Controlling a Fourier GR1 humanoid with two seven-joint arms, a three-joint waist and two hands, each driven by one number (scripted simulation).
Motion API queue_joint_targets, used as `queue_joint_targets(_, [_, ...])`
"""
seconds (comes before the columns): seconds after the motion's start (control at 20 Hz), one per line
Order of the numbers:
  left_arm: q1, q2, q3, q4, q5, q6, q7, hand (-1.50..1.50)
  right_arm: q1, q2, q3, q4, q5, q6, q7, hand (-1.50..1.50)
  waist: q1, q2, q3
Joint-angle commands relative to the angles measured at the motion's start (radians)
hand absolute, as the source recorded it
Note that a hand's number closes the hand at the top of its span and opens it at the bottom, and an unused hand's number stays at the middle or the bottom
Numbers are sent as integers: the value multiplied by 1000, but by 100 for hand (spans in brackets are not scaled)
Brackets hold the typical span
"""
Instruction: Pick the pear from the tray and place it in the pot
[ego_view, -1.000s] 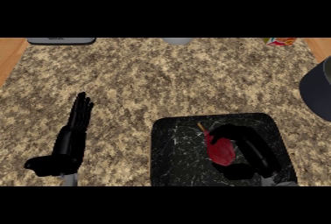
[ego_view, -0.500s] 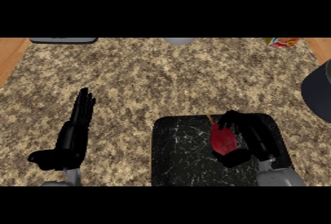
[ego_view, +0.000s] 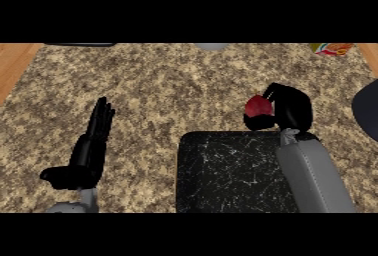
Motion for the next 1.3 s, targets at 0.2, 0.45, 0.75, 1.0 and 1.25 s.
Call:
queue_joint_targets(0.2, [16, -6, 18, 41, -4, 3, -42, 0, -246, 65, 62, 33, 260, -94, 271, 150, -32, -8, 3])
queue_joint_targets(0.45, [26, 20, 35, -12, 16, -17, 6, 0, -330, 51, 55, 10, 366, 27, 432, 150, -39, -11, 3])
queue_joint_targets(0.75, [27, -13, 28, 23, 1, -2, -27, 0, -298, 13, 9, -34, 420, 35, 494, 150, -44, -10, 3])
queue_joint_targets(1.0, [43, 24, 40, -69, 11, -20, 45, 0, -162, -83, -58, -124, 396, 10, 442, 150, -48, -12, 4])
queue_joint_targets(1.25, [39, -1, 54, -5, -2, -4, -11, 0, -79, -167, -154, -201, 321, 20, 372, 150, -49, -10, 4])
